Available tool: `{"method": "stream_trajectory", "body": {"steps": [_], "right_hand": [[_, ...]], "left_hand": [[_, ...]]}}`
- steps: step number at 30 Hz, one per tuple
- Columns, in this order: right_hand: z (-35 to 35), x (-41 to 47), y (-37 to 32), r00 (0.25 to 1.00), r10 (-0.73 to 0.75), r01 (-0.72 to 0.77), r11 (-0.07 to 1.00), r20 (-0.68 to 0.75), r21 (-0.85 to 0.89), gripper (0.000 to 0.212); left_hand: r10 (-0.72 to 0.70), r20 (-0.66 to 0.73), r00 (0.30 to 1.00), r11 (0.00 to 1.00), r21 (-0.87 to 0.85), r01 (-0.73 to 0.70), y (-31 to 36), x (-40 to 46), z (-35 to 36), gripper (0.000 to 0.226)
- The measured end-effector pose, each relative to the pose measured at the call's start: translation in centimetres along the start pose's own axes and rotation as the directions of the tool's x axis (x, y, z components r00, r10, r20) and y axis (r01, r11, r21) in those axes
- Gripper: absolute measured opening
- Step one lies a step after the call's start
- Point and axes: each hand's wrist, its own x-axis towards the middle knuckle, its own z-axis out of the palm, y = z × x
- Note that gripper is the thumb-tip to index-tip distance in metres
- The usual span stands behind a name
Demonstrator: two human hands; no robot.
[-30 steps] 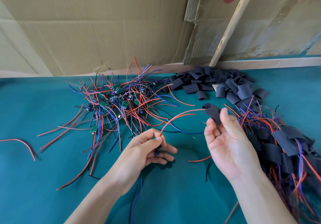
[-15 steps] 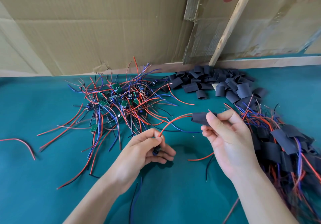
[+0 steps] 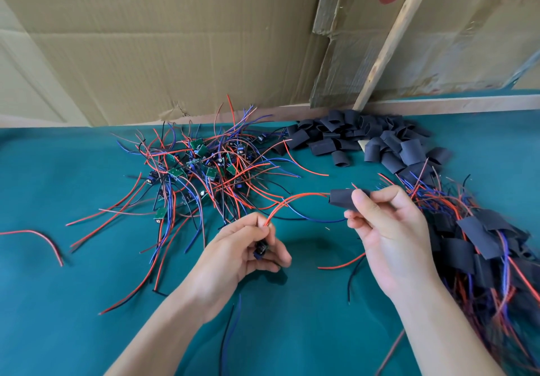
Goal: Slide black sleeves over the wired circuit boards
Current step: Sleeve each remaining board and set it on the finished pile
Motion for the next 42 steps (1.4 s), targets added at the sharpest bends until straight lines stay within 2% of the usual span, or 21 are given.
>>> {"method": "stream_trajectory", "body": {"steps": [6,11,14,17,19,21,23,27,30,32,38,42], "right_hand": [[0.3,-0.1,0.3,0.999,0.042,-0.043,0.999,0.024,0.027,0.020],[1.3,-0.4,0.8,0.986,0.151,-0.159,0.978,0.072,0.137,0.019],[2.2,-0.9,1.3,0.965,0.231,-0.253,0.947,0.126,0.200,0.020],[2.9,-1.3,1.9,0.946,0.293,-0.320,0.909,0.138,0.265,0.029],[3.3,-1.5,2.4,0.941,0.308,-0.335,0.911,0.142,0.240,0.036],[3.7,-1.8,2.9,0.943,0.314,-0.331,0.921,0.111,0.206,0.048],[3.8,-1.9,3.2,0.944,0.323,-0.328,0.911,0.064,0.248,0.063],[3.9,-2.0,3.4,0.940,0.339,-0.333,0.873,0.048,0.356,0.063],[3.9,-2.0,3.4,0.932,0.359,-0.354,0.872,0.050,0.338,0.068],[3.9,-1.9,3.4,0.930,0.364,-0.360,0.875,0.051,0.325,0.067],[4.0,-2.0,3.0,0.955,0.295,-0.292,0.936,0.018,0.198,0.057],[3.9,-2.0,2.8,0.961,0.274,-0.269,0.957,-0.038,0.109,0.054]], "left_hand": [[0.001,0.011,1.000,1.000,0.012,-0.001,0.0,0.0,0.0,0.018],[-0.004,0.015,1.000,0.999,0.043,0.003,-0.2,0.1,0.2,0.018],[0.002,0.002,1.000,0.992,0.125,-0.002,-0.2,-0.1,0.5,0.017],[-0.002,-0.016,1.000,0.976,0.220,0.006,-0.2,-0.2,0.7,0.018],[0.011,-0.036,0.999,0.960,0.281,0.000,-0.3,-0.2,0.6,0.022],[0.041,-0.055,0.998,0.941,0.337,-0.020,-0.5,-0.2,0.8,0.020],[0.073,-0.068,0.995,0.926,0.375,-0.043,-0.8,-0.1,1.0,0.017],[0.068,-0.045,0.997,0.959,0.277,-0.053,-1.0,-0.1,1.0,0.017],[0.062,0.025,0.998,0.985,0.162,-0.065,-0.9,-0.1,0.9,0.032],[0.086,0.056,0.995,0.980,0.173,-0.095,-0.8,-0.2,0.9,0.043],[0.179,0.026,0.983,0.943,0.279,-0.180,-1.3,-0.1,0.9,0.046],[0.330,-0.042,0.943,0.823,0.503,-0.265,-1.7,-0.2,1.1,0.048]]}}
